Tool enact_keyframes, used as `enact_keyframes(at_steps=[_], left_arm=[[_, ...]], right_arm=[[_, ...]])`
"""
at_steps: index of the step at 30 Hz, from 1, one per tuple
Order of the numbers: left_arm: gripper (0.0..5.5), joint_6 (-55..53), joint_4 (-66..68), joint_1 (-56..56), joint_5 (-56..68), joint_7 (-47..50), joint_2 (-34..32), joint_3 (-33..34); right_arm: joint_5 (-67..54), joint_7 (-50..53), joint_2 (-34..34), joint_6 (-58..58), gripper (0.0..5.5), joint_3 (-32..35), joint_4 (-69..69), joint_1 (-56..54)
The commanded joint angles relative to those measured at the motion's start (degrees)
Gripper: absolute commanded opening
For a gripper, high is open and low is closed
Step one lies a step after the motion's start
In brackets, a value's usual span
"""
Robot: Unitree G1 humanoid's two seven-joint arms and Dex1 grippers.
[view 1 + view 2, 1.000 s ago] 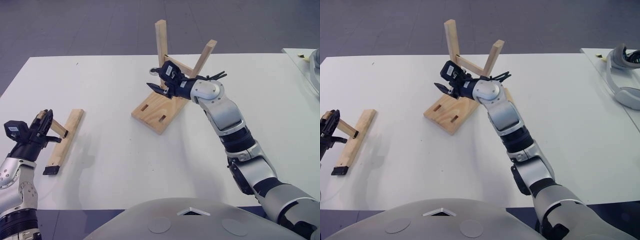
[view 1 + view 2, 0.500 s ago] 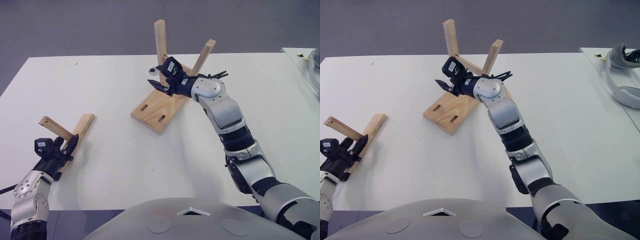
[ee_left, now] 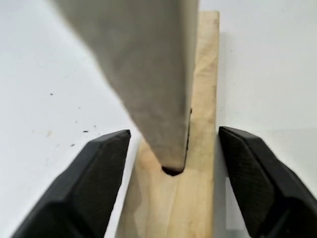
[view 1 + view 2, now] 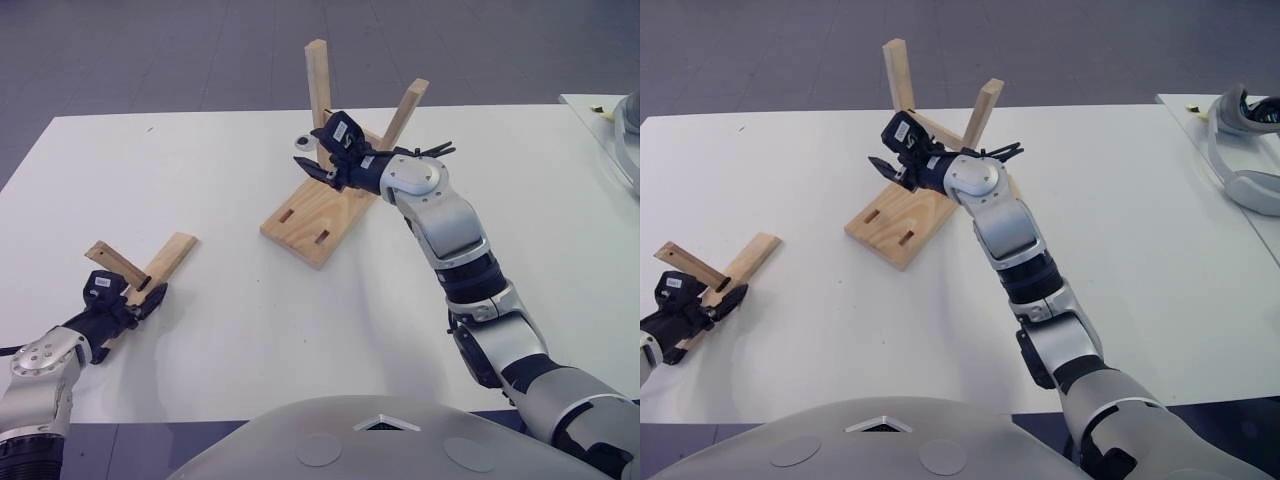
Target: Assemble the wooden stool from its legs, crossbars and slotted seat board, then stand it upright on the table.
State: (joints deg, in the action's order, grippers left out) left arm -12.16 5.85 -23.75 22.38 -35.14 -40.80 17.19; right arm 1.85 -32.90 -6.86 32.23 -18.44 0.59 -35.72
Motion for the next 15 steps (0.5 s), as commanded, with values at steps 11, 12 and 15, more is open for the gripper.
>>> enact_keyframes(at_steps=[11,12,15], left_arm=[[2.10,-17.23,-11.58,0.15,9.67,0.37,3.39,3.19],[2.09,-18.51,-15.47,2.23,11.58,1.45,2.99,4.73],[2.08,-23.37,-24.42,9.46,17.23,4.82,1.75,8.73]], right_arm=[[-4.90,1.84,2.85,3.81,2.60,3.72,-0.33,-1.61],[-7.65,1.74,4.26,6.15,2.60,5.66,-0.13,-1.84],[-16.84,0.87,8.10,14.11,2.60,11.42,0.12,-2.86]])
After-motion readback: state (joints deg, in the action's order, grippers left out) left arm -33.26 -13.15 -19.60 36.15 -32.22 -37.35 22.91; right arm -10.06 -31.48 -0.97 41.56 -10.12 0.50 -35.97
